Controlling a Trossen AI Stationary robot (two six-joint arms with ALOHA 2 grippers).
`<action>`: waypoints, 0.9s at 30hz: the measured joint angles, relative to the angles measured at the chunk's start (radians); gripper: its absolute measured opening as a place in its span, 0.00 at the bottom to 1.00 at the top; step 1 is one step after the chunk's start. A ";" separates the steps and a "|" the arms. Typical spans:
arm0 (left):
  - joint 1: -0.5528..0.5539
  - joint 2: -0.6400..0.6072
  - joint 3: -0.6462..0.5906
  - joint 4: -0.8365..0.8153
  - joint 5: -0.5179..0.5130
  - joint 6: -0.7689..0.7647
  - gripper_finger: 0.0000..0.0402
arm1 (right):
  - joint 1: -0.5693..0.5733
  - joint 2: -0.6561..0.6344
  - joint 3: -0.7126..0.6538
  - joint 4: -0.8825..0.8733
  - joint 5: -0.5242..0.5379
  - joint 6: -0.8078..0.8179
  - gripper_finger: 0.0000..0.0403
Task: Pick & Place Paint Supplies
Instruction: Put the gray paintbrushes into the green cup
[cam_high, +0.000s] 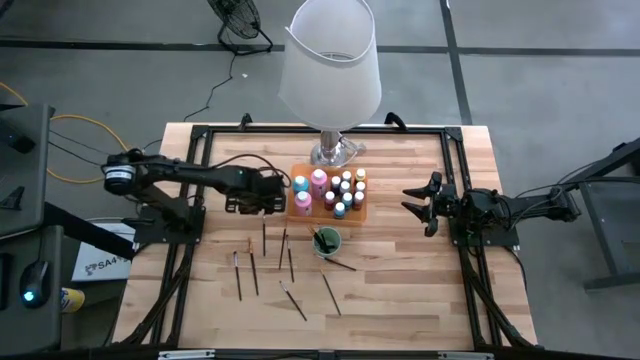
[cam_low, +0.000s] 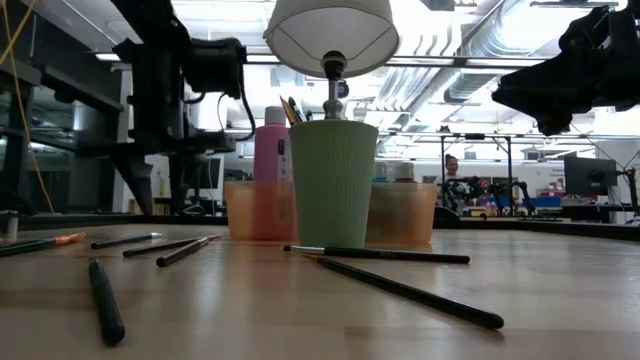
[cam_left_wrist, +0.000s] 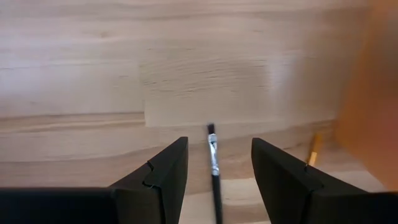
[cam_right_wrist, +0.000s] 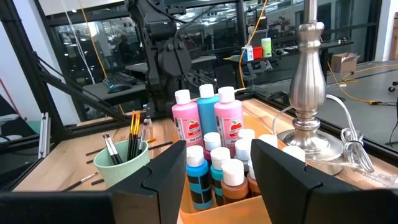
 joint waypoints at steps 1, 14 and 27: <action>0.000 0.010 0.000 -0.001 0.001 -0.003 0.43 | 0.000 0.000 0.000 0.000 0.000 0.000 0.43; 0.000 0.105 0.000 0.018 0.020 -0.022 0.43 | 0.000 0.000 0.000 0.000 0.000 0.000 0.43; 0.000 0.140 0.003 0.023 0.000 -0.022 0.32 | 0.000 0.000 0.000 0.001 0.000 0.000 0.43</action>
